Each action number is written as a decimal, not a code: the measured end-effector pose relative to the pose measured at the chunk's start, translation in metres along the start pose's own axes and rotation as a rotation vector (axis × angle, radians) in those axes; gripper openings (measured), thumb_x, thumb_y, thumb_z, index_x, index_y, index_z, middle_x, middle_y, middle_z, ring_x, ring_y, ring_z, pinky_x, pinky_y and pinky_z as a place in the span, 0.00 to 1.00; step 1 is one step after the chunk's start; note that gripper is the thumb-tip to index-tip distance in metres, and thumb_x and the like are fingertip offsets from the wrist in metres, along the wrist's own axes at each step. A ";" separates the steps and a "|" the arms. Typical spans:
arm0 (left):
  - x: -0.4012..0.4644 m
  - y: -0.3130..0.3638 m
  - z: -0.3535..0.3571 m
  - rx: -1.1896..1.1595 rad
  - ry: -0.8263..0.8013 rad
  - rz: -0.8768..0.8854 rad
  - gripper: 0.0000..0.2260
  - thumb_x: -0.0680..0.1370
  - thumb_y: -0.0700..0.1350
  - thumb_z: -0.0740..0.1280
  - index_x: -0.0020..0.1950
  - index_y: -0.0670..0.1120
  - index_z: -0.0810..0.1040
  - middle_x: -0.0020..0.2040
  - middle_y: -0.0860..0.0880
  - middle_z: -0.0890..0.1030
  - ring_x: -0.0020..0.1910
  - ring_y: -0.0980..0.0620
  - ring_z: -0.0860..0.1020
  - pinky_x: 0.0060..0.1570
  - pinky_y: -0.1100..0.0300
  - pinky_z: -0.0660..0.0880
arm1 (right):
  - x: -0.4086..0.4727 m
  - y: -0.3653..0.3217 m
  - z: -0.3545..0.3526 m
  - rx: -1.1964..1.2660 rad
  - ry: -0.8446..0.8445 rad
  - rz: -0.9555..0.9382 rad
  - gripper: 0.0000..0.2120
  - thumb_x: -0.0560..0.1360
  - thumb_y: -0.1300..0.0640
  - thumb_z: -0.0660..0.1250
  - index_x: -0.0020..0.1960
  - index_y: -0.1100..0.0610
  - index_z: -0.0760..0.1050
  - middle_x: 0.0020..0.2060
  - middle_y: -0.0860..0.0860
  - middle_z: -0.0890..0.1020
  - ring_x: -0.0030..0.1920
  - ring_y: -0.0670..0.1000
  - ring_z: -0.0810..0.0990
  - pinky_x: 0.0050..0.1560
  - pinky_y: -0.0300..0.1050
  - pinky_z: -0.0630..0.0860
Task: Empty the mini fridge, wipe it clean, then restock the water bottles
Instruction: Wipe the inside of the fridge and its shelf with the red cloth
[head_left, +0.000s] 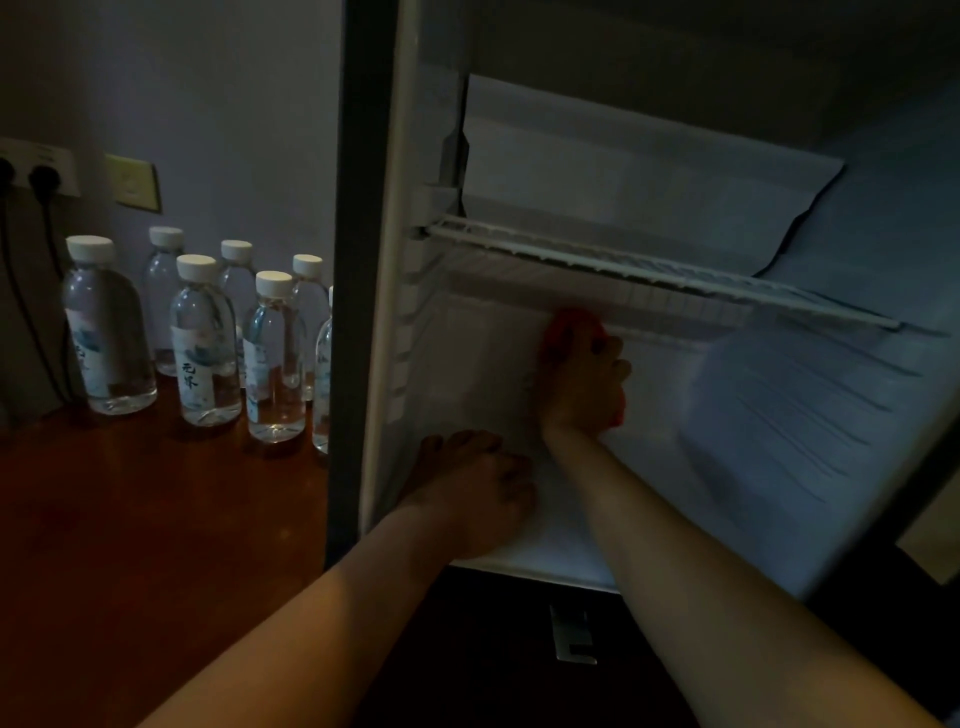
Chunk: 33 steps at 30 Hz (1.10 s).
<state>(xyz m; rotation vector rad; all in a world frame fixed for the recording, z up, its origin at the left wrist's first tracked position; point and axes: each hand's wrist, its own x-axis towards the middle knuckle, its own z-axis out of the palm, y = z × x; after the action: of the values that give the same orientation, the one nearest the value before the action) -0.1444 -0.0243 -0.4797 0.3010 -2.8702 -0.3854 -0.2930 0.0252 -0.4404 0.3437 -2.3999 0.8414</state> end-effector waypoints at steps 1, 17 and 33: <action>0.000 0.000 0.000 -0.003 -0.006 -0.007 0.24 0.75 0.63 0.49 0.66 0.61 0.74 0.70 0.52 0.72 0.71 0.48 0.68 0.68 0.49 0.63 | 0.000 0.000 -0.001 -0.027 -0.011 -0.049 0.26 0.77 0.57 0.61 0.74 0.50 0.62 0.68 0.60 0.65 0.63 0.64 0.67 0.56 0.56 0.69; -0.003 0.002 -0.007 -0.039 -0.064 -0.023 0.20 0.81 0.61 0.56 0.72 0.62 0.69 0.76 0.52 0.65 0.76 0.50 0.60 0.73 0.52 0.54 | 0.013 0.068 -0.024 -0.374 0.168 -0.410 0.19 0.66 0.63 0.69 0.57 0.60 0.79 0.48 0.66 0.77 0.47 0.67 0.76 0.53 0.59 0.67; 0.007 -0.009 0.007 -0.002 0.003 0.012 0.20 0.79 0.62 0.55 0.69 0.62 0.73 0.71 0.53 0.71 0.71 0.48 0.67 0.70 0.49 0.62 | 0.014 0.010 0.000 -0.309 0.088 -0.793 0.15 0.70 0.57 0.61 0.54 0.53 0.79 0.49 0.60 0.77 0.47 0.64 0.75 0.45 0.57 0.74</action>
<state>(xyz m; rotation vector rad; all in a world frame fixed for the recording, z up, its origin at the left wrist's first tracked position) -0.1509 -0.0327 -0.4872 0.2832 -2.8672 -0.3859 -0.3079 0.0322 -0.4371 1.0097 -1.9942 0.1197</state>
